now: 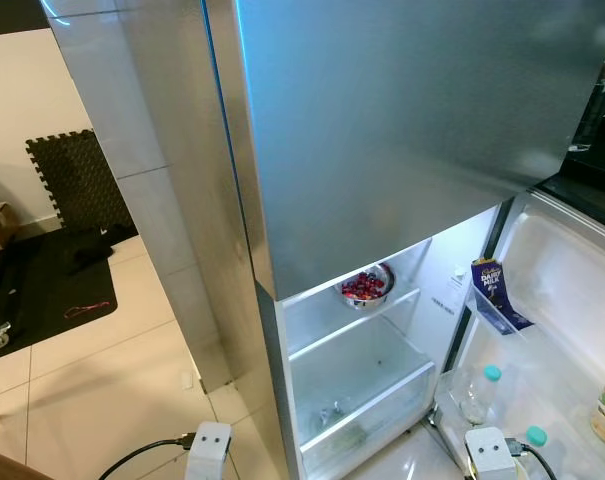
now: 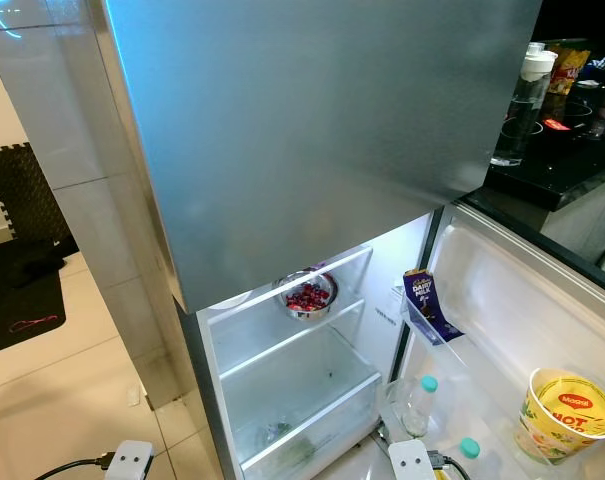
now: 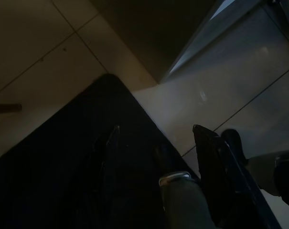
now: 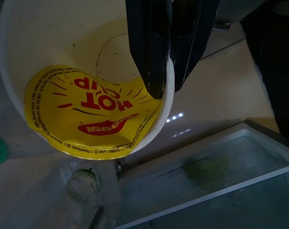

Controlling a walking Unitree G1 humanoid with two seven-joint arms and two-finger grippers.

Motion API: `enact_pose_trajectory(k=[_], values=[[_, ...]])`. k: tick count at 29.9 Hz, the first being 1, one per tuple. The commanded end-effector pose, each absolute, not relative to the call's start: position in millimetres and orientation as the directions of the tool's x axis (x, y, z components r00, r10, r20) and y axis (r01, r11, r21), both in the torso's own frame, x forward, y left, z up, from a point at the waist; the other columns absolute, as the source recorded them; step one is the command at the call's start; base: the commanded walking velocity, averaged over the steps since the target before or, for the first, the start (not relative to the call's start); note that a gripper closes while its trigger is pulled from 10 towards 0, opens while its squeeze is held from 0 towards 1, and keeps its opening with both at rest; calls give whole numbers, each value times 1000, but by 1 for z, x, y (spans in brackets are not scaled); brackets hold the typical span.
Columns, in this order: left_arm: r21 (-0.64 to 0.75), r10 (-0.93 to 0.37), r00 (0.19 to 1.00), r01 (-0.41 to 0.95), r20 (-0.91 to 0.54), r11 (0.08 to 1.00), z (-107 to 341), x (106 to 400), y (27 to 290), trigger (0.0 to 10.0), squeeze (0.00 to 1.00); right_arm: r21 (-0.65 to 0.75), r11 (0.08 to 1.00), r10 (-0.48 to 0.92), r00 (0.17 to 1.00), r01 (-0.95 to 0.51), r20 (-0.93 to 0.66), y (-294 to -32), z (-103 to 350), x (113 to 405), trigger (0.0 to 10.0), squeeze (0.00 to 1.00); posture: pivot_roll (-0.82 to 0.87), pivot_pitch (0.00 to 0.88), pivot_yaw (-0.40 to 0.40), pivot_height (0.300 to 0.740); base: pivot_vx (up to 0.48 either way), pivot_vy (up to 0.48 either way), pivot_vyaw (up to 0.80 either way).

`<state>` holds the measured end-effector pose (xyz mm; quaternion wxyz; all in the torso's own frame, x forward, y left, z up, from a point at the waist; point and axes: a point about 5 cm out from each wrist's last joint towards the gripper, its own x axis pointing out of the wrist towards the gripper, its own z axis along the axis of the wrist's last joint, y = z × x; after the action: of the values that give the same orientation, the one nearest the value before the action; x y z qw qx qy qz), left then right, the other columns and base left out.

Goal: Restocking fridge

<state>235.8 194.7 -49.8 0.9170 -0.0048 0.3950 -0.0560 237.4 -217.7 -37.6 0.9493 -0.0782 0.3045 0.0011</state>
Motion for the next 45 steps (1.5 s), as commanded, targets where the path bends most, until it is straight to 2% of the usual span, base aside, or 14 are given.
enact_pose_trajectory(k=[1, 13, 19, 32, 34, 36, 37, 38, 39, 41, 42, 43, 45], values=[[-52, -120, 666, 121, -737, 991, -54, 230, 191, 10000, 0, -146, 988, -46, 806, -50, -590, -220, -40, 233, 10000, 0, -160, 109, 64, 740, 0, 0, 0], [-39, -109, 683, 117, -722, 992, -50, 235, 190, 10000, 0, -157, 986, -56, 802, -48, -594, -225, -41, 229, 10000, 0, -165, 110, 56, 740, 0, -374, 0], [-51, -81, 688, 64, -721, 997, -50, 235, 196, 10000, 0, -156, 986, -47, 804, -57, -593, -222, -40, 231, 10000, 0, -163, 106, 46, 740, 0, 0, 0], [-52, -81, 690, 63, -719, 997, -52, 232, 197, 10000, 0, -167, 977, 18, 829, -134, -558, -215, -30, 246, 10000, 0, -167, 106, 45, 740, 0, 0, 0], [-52, -82, 690, 64, -719, 997, -52, 231, 197, 10000, 0, -153, 973, 63, 834, -174, -548, -211, -26, 251, 10000, 0, -168, 109, 46, 740, 0, 0, 0], [-57, -99, 690, 84, -717, 995, -52, 231, 196, 10000, 0, -118, 943, 204, 821, -311, -533, -198, -17, 260, 10000, 0, -173, 113, 47, 740, 0, 0, 0], [-57, -99, 690, 84, -717, 995, -52, 231, 196, 10000, 0, -118, 943, 204, 821, -311, -533, -198, -17, 260, 10000, 0, -173, 113, 47, 740, 0, 0, 0], [-65, -122, 690, 109, -713, 992, -51, 231, 194, 10000, 0, -89, 911, 302, 799, -403, -520, -188, -11, 264, 10000, 0, -173, 113, 47, 740, 0, 0, 0], [-65, -122, 690, 109, -713, 992, -51, 231, 194, 10000, 0, -89, 911, 302, 799, -403, -520, -188, -11, 264, 10000, 0, -173, 113, 47, 740, 0, 0, 0], [-78, -172, 691, 165, -702, 983, -50, 233, 189, 10000, 0, -13, 808, 512, 712, -590, -481, -171, 8, 269, 10000, 0, -166, 116, 48, 740, 0, 0, 0], [-82, -186, 692, 181, -698, 980, -50, 233, 188, 10000, 0, 9, 764, 575, 673, -646, -466, -165, 16, 270, 10000, 0, -166, 116, 48, 740, 0, 0, 0], [-82, -186, 692, 181, -698, 980, -50, 233, 188, 10000, 0, 9, 764, 575, 673, -646, -466, -165, 16, 270, 10000, 0, -166, 116, 48, 740, 0, 0, 0], [-80, -204, 692, 207, -693, 975, -48, 234, 188, 10000, 0, 57, 635, 706, 550, -770, -445, -160, 40, 267, 10000, 0, -166, 117, 52, 740, 0, 0, 0]])
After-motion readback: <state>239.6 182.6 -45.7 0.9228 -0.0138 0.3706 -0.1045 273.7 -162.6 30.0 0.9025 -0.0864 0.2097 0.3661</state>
